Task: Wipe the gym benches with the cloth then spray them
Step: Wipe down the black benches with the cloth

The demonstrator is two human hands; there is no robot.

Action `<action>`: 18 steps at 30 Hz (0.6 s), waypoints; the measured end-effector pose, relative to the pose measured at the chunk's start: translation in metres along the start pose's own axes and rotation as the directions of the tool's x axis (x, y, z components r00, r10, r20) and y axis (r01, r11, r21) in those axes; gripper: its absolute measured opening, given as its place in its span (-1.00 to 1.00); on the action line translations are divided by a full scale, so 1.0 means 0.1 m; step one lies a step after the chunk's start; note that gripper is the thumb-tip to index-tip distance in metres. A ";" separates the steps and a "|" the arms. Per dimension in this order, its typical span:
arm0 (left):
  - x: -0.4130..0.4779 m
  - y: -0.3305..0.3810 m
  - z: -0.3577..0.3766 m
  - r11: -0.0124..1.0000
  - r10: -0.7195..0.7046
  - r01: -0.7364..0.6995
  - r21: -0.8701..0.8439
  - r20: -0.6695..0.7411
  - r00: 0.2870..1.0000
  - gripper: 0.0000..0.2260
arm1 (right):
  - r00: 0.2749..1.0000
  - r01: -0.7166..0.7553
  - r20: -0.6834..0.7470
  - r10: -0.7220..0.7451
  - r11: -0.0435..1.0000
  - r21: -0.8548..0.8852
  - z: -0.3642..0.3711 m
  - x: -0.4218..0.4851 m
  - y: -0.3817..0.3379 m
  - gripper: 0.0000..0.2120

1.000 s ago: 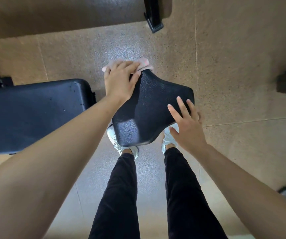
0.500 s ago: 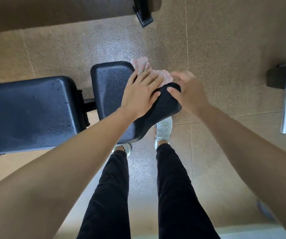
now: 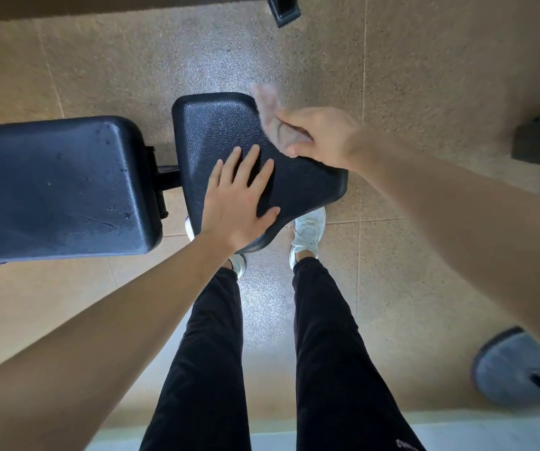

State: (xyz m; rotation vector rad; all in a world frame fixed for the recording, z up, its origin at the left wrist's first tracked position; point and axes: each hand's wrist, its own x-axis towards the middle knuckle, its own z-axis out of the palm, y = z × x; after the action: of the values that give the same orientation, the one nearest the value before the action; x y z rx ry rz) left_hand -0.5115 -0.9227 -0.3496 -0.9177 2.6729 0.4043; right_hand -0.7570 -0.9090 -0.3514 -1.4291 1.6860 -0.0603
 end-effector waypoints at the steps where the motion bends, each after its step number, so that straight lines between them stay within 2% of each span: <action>1: 0.00 0.02 0.00 1.000 -0.008 0.008 -0.001 0.016 1.000 -0.26 | 0.999 -0.022 -0.025 0.023 0.999 0.031 0.01 -0.07 0.04 -0.41; 4: 0.01 0.05 -0.01 1.000 -0.022 0.023 -0.009 0.031 0.999 -0.23 | 0.983 -0.101 -0.130 0.130 0.972 0.211 0.09 -0.34 0.20 -0.50; 7: 0.01 0.05 -0.02 1.000 -0.026 0.027 -0.008 0.033 0.999 -0.23 | 0.954 -0.177 -0.179 0.243 0.931 0.320 0.19 -0.60 0.31 -0.63; 9: 0.01 0.05 -0.03 1.000 -0.027 0.027 -0.015 0.033 0.999 -0.24 | 0.911 -0.198 -0.249 0.329 0.879 0.434 0.30 -0.77 0.35 -0.84; 10: 0.01 0.05 -0.04 0.999 -0.028 0.028 -0.019 0.033 0.999 -0.24 | 0.877 -0.220 -0.271 0.397 0.833 0.508 0.38 -0.85 0.34 -0.88; 12: 0.01 0.06 -0.05 0.999 -0.031 0.032 -0.024 0.035 0.999 -0.23 | 0.792 -0.285 -0.230 0.566 0.675 0.680 0.57 -0.99 0.27 -0.82; 14: 0.00 0.07 -0.05 0.999 -0.038 0.039 -0.034 0.038 0.999 -0.24 | 0.719 -0.263 -0.129 0.683 0.440 0.858 0.77 -1.08 0.16 -0.85; 15: 0.00 0.08 -0.05 0.998 -0.041 0.043 -0.036 0.038 0.998 -0.24 | 0.681 -0.229 -0.083 0.728 0.318 0.920 0.86 -1.09 0.10 -0.80; 18: -0.01 0.05 -0.03 0.999 -0.034 0.035 -0.036 0.034 0.999 -0.25 | 0.577 -0.153 0.110 0.809 -0.025 0.988 1.02 -1.13 -0.12 -0.61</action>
State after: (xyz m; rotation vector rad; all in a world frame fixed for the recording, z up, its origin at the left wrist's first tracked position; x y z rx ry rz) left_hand -0.5143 -0.9192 -0.3452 -0.9577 2.6234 0.4577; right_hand -0.6898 -0.7722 -0.3398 0.3990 1.8645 -1.0290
